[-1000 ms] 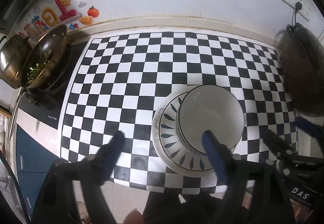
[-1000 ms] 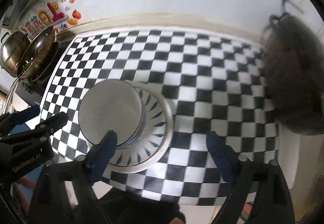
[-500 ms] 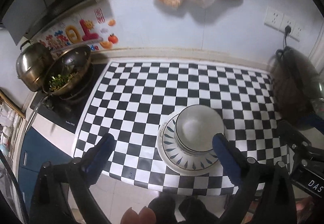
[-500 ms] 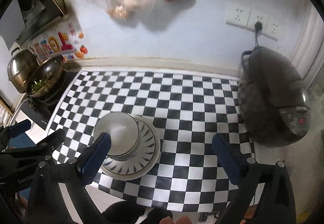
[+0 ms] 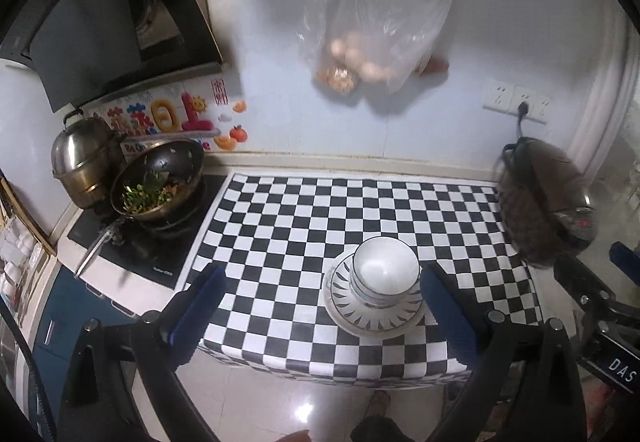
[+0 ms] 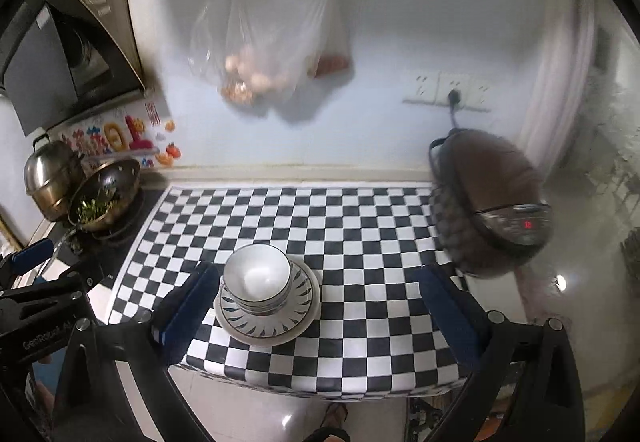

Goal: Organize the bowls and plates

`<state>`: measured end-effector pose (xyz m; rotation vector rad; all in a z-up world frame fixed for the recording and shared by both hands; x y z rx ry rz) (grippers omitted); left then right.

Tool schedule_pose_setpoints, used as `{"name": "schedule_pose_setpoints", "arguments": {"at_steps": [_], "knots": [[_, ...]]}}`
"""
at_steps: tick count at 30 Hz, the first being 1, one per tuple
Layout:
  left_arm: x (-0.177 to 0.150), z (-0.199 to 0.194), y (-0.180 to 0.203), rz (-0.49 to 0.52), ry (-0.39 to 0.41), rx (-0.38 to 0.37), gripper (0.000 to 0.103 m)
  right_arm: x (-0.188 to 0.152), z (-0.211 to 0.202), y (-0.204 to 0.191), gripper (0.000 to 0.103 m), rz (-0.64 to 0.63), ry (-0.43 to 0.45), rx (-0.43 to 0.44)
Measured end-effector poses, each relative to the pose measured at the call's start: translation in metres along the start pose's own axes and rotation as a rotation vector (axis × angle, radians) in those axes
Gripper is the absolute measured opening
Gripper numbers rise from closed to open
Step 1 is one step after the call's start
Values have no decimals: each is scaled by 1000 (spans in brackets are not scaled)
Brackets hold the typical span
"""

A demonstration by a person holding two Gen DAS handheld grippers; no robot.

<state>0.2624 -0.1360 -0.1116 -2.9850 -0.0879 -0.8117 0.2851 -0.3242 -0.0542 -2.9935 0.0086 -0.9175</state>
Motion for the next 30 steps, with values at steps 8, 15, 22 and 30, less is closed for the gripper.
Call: {"name": "schedule_pose_setpoints", "arguments": {"at_steps": [8,15,22,30], "knots": [[-41,-65,-28,69,70,-14,100,-57,-90,-26,102,58,74,-53],[-79,-105,-38,94,90,-48,100,-101,-147,-33,102,86,100,-92],[-102,-134,-38,70,134,-58,99,-126,-183,-28,102,63,129,-110],[-119,-153,-29,69,154,-32,99,-134,-202,-15,102,43,148,-108]]}}
Point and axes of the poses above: each gripper's, at about its wrist camera, not at the fingertips, and z roughly the way its jaws point, y to its right, x to its top, the point moved 6 cm from there along z, roughly the way its jaws point, and after that the axes turned 15 degrees about -y, right-handed, at the moved point
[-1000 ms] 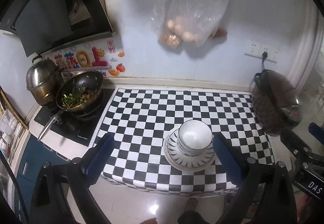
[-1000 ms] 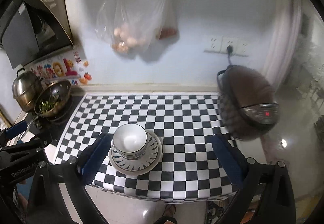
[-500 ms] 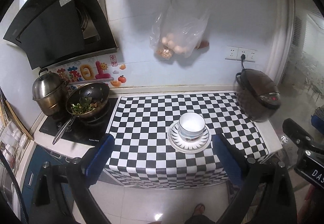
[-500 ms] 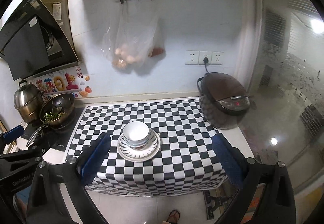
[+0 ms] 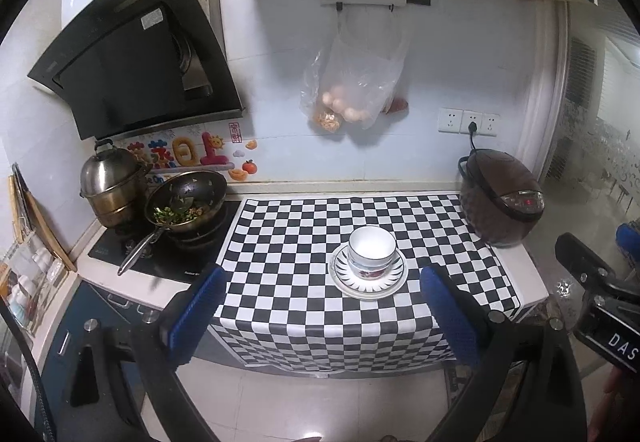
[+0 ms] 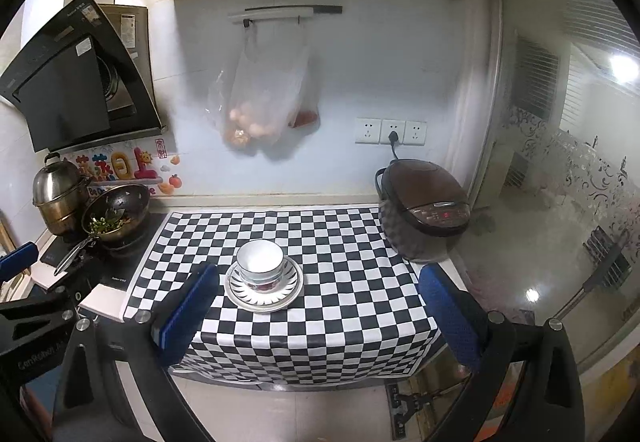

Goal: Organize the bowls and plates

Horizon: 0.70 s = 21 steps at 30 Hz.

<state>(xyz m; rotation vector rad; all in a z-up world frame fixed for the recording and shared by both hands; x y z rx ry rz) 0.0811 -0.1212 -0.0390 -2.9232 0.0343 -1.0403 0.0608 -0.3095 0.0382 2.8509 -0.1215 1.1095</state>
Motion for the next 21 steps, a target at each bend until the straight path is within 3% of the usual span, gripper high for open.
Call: {"name": "schedule_pose_setpoints", "arguments": {"at_steps": [21], "knots": [[-6,-16,5,-8,32,-13,100,-7,-1,25,102,9,-7,-3]]}}
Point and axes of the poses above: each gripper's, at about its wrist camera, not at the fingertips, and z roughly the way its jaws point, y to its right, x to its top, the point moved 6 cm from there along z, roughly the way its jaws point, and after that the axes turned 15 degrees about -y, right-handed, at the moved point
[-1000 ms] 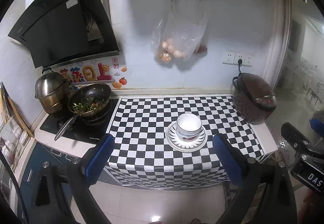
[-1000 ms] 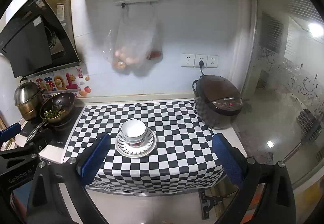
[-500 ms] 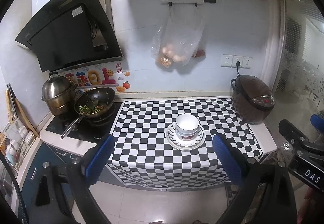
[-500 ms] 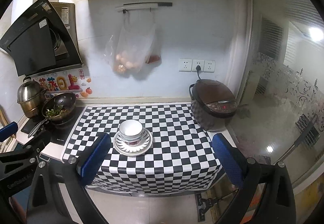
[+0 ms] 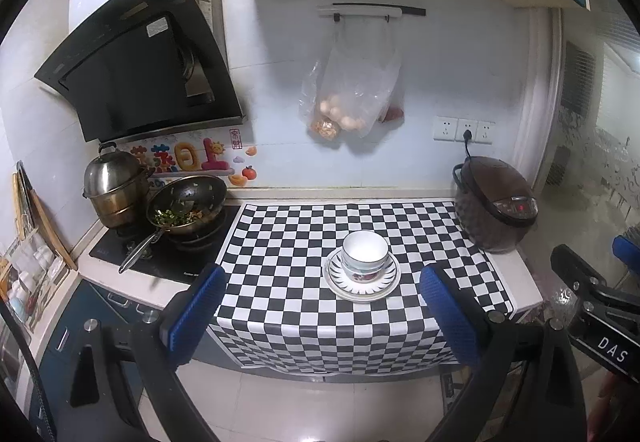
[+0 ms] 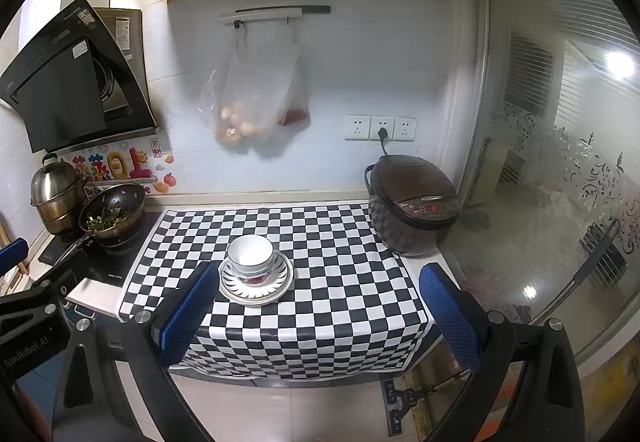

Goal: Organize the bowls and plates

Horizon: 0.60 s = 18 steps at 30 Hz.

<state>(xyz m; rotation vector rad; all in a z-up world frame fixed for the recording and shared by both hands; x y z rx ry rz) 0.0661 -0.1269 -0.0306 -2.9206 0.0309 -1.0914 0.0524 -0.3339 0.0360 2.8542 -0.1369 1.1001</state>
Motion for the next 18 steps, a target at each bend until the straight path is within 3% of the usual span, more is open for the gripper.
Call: {"name": "schedule_pose_setpoints", "arguments": {"at_steps": [18], "knots": [[0,-3,4,13,2,8,100,-2,-2,1,102,-4,3,6]]}}
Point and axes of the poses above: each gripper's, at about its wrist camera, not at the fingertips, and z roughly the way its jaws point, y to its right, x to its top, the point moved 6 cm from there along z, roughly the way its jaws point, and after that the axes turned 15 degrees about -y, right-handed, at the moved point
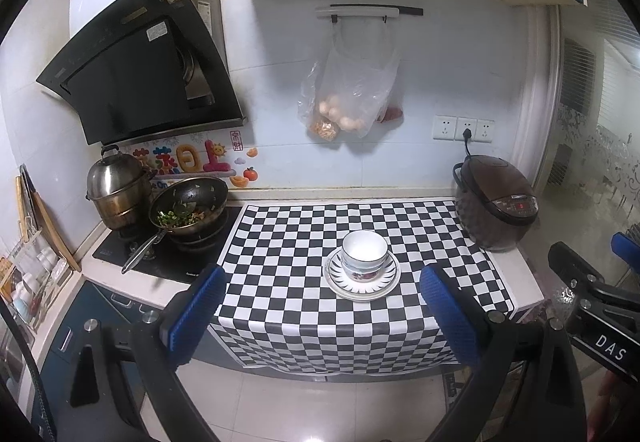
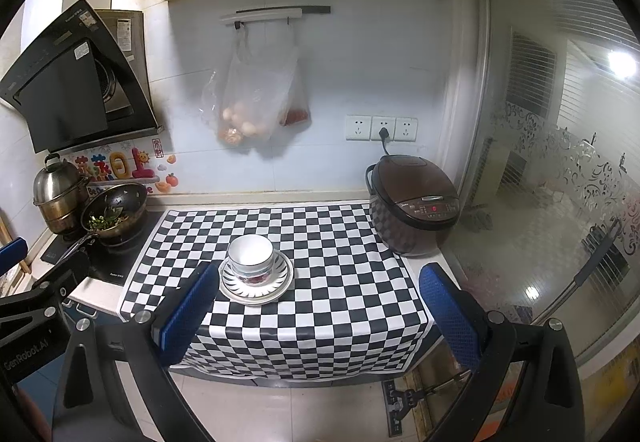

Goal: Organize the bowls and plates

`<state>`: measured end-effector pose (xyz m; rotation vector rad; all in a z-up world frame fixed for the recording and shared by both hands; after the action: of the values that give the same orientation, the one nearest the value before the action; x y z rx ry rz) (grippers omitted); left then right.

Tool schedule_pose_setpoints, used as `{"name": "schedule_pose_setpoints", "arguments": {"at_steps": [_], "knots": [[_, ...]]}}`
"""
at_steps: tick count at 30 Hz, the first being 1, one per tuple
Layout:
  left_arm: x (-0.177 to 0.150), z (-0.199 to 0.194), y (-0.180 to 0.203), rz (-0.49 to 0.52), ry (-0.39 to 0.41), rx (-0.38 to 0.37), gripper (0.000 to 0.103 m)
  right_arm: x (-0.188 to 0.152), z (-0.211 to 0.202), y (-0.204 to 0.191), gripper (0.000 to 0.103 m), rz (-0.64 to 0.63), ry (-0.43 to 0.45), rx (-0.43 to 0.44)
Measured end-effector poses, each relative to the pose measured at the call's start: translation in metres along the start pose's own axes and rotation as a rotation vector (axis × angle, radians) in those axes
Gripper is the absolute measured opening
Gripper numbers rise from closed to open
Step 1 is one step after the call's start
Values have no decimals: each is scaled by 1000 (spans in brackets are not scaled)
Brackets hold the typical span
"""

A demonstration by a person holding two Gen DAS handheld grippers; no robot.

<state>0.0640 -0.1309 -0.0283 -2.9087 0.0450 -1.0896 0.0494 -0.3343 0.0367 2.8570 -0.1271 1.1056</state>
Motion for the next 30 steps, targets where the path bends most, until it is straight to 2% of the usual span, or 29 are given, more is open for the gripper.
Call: {"name": "schedule_pose_setpoints", "arguments": {"at_steps": [30], "knots": [[6,0,3,10,15,12,100,-1,-1,-1,102,14,-2,-7]]}}
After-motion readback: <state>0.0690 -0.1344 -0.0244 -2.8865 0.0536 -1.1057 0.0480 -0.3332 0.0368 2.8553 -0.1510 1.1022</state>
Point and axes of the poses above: each gripper's, at about its wrist camera, not at the fingertips, and z roughly the way its jaws point, y to its right, x to its top, the point moved 6 cm from there along z, roughly the way its jaws point, and after that the axes turned 15 degrees about -y, right-handed, at the moved point
